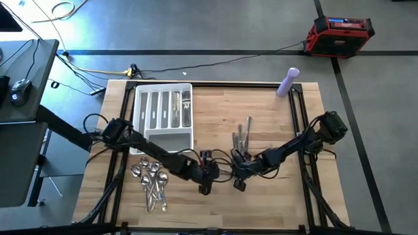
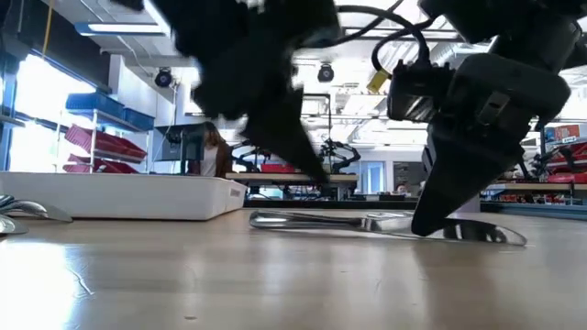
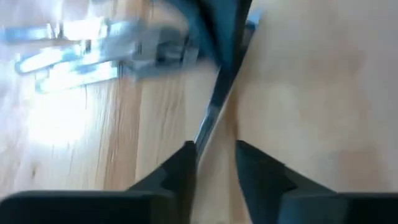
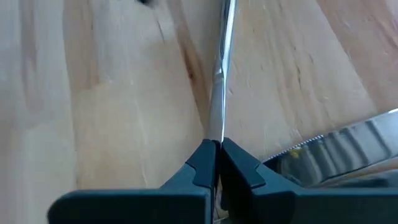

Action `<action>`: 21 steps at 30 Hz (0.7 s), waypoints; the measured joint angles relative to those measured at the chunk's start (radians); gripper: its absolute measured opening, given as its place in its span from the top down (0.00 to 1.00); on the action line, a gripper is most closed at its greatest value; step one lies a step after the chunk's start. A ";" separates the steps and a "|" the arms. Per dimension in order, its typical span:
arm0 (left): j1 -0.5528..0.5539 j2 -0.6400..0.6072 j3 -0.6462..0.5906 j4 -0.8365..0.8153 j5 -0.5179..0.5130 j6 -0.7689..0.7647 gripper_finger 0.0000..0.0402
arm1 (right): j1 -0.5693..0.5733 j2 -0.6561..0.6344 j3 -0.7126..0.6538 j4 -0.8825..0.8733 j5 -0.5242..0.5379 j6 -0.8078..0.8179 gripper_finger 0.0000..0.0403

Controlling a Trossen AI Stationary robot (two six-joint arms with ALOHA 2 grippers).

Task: Sort silverware
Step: Put the knife in the silverware tray

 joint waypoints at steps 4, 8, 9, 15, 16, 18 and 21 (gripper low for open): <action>0.020 0.046 -0.002 -0.010 0.004 0.009 0.59 | 0.007 0.000 0.012 -0.005 0.015 -0.025 1.00; 0.041 0.076 0.004 -0.010 0.030 -0.003 0.54 | 0.007 0.000 0.012 -0.008 0.018 -0.023 1.00; 0.045 0.081 0.005 -0.011 0.050 -0.008 0.55 | 0.007 0.000 0.012 -0.008 0.020 -0.023 1.00; 0.047 0.084 0.004 -0.014 0.123 -0.017 0.90 | 0.008 0.000 0.012 -0.006 0.038 -0.027 1.00; 0.047 0.085 0.004 -0.018 0.125 -0.017 0.95 | 0.008 0.000 0.012 -0.005 0.039 -0.028 1.00; 0.047 0.085 0.004 -0.024 0.128 -0.022 0.96 | 0.007 0.000 0.012 -0.006 0.040 -0.034 1.00; 0.047 0.086 0.004 -0.033 0.124 -0.031 0.98 | 0.014 0.000 0.012 -0.006 0.049 -0.065 0.99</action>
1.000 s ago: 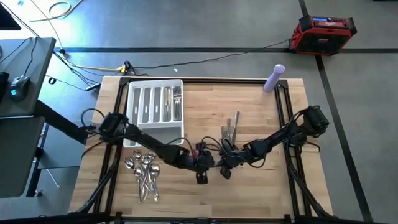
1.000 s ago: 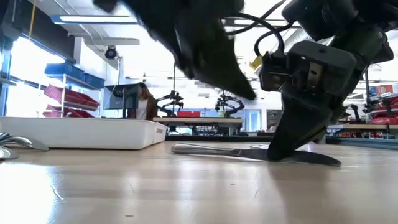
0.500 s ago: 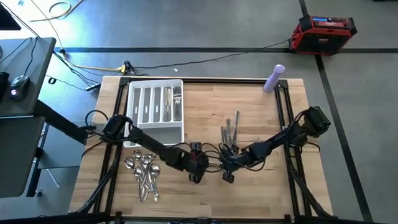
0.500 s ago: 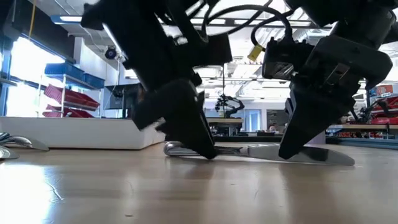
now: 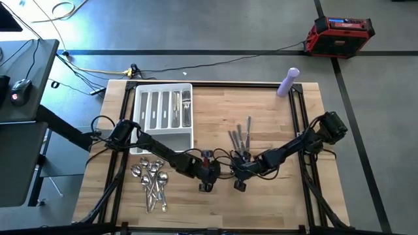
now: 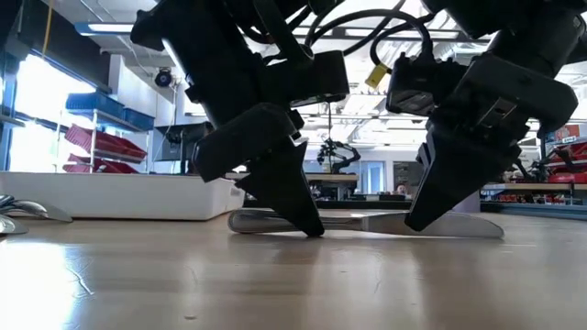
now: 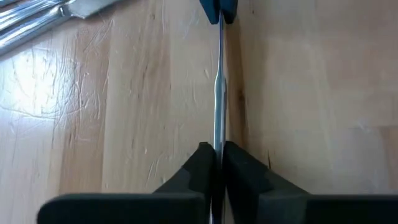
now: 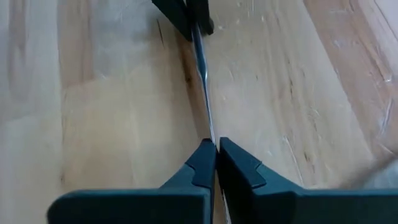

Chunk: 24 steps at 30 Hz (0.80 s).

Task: Sort silverware
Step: Put the knife in the silverware tray

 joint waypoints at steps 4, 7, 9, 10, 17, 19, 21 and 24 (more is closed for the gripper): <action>0.000 -0.004 0.000 -0.003 -0.011 -0.016 0.99 | 0.005 -0.003 0.000 -0.004 -0.002 0.023 0.86; -0.002 -0.009 -0.002 -0.008 -0.014 -0.042 0.99 | 0.005 -0.025 0.000 -0.031 -0.025 0.036 0.69; -0.002 -0.017 -0.002 -0.023 -0.014 -0.068 0.99 | 0.003 -0.064 0.000 -0.070 -0.032 0.042 0.58; -0.002 -0.023 -0.003 -0.035 -0.019 -0.081 0.99 | 0.003 -0.093 0.000 -0.096 -0.021 0.044 0.53; -0.008 -0.104 -0.010 -0.188 -0.153 -0.178 1.00 | 0.146 -0.364 0.001 -0.267 0.482 0.037 0.43; -0.014 -0.138 -0.010 -0.215 -0.170 -0.231 1.00 | 0.215 -0.426 0.002 -0.292 0.637 0.045 0.43; -0.031 -0.183 -0.010 -0.227 -0.178 -0.280 1.00 | 0.278 -0.463 0.002 -0.312 0.756 0.064 0.43; -0.070 -0.281 -0.007 -0.270 -0.249 -0.343 1.00 | 0.345 -0.486 0.002 -0.343 0.881 0.090 0.43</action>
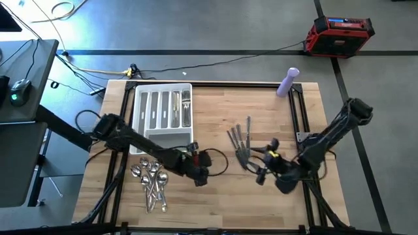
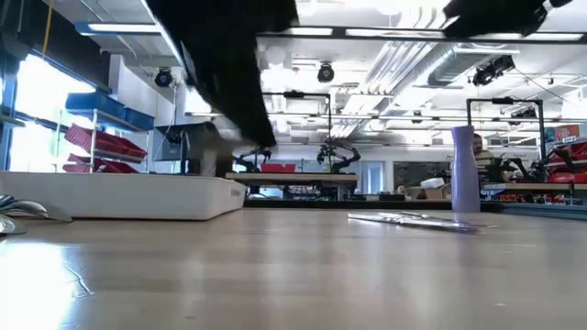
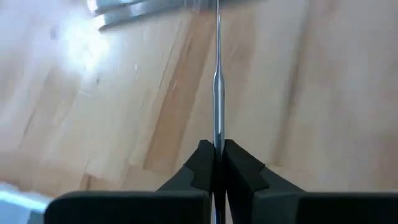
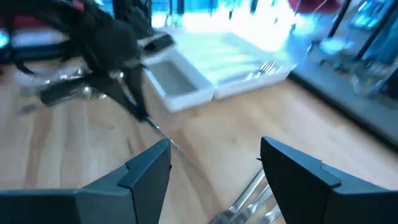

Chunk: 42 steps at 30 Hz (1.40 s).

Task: Sort silverware
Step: Put the knife in the silverware tray

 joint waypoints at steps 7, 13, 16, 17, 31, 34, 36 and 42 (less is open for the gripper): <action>0.019 -0.255 -0.083 -0.419 -0.532 -0.530 1.00 | 0.015 0.022 0.000 -0.074 0.055 0.085 0.43; 0.177 -0.391 -0.365 -0.360 -0.572 -0.818 1.00 | -0.024 0.049 0.000 -0.078 0.032 0.087 0.43; 0.249 -0.405 -0.502 -0.144 -0.532 -0.777 1.00 | -0.042 0.055 0.000 -0.078 0.030 0.086 0.43; 0.271 -0.403 -0.546 -0.051 -0.513 -0.744 1.00 | -0.048 0.056 0.000 -0.078 0.025 0.085 0.43; 0.395 -0.377 -0.786 0.528 -0.458 -0.541 1.00 | -0.052 0.067 0.000 -0.077 -0.021 0.084 0.43; 0.388 -0.348 -0.791 0.525 -0.442 -0.560 1.00 | -0.052 0.067 0.000 -0.076 -0.021 0.084 0.43; 0.385 -0.321 -0.791 0.528 -0.430 -0.579 0.99 | -0.052 0.067 0.000 -0.076 -0.021 0.085 0.43; 0.382 -0.265 -0.789 0.531 -0.393 -0.631 0.89 | -0.052 0.066 0.000 -0.073 -0.035 0.084 0.43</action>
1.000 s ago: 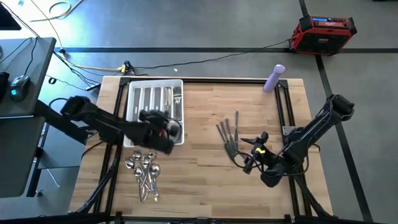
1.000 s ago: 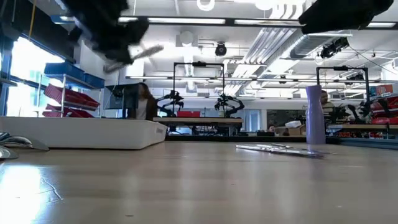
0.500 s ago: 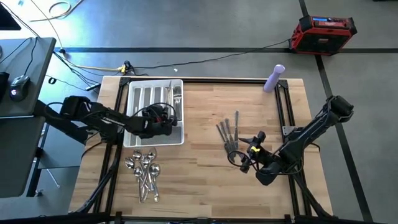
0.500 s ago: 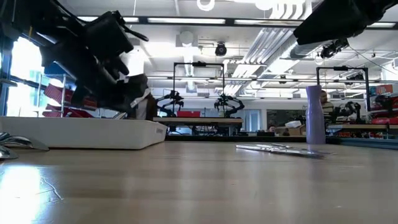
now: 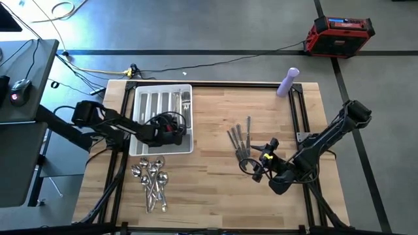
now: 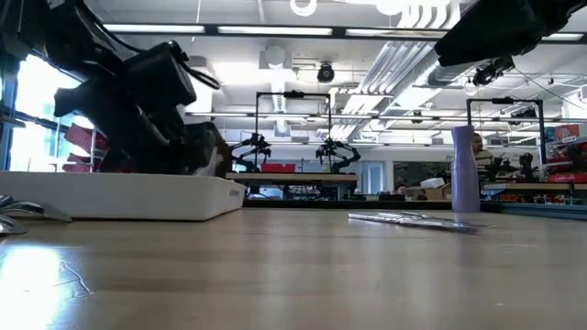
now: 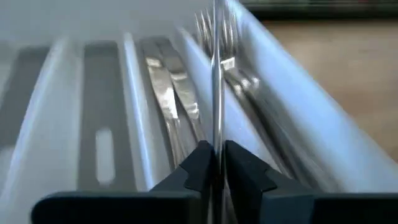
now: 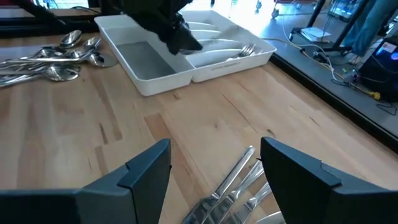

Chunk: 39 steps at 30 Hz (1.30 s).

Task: Sort silverware
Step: Put the knife in the silverware tray

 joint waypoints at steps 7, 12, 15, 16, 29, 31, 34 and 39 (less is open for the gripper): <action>0.001 -0.085 -0.002 -0.046 0.052 0.050 0.70 | -0.001 0.000 0.000 -0.005 -0.032 0.001 0.43; -0.035 -0.245 0.003 -0.053 0.071 0.202 0.66 | -0.004 0.000 0.000 -0.061 -0.070 0.141 0.43; -0.096 -0.332 0.033 -0.049 0.073 0.303 0.66 | -0.033 0.000 0.000 -0.165 -0.156 0.299 0.43; -0.124 -0.347 0.046 -0.045 0.071 0.344 0.67 | -0.050 0.000 0.000 -0.211 -0.204 0.348 0.43; -0.348 -0.248 0.295 0.051 0.064 0.752 0.80 | -0.376 0.053 -0.221 0.040 -0.456 0.336 0.43; -0.348 -0.230 0.314 0.054 0.063 0.760 0.80 | -0.425 0.071 -0.222 0.024 -0.458 0.335 0.43; -0.344 -0.207 0.318 0.049 0.063 0.760 0.81 | -0.502 0.094 -0.222 0.053 -0.479 0.292 0.43; -0.339 -0.175 0.318 0.031 0.064 0.759 0.81 | -0.594 0.155 -0.222 0.126 -0.529 0.222 0.43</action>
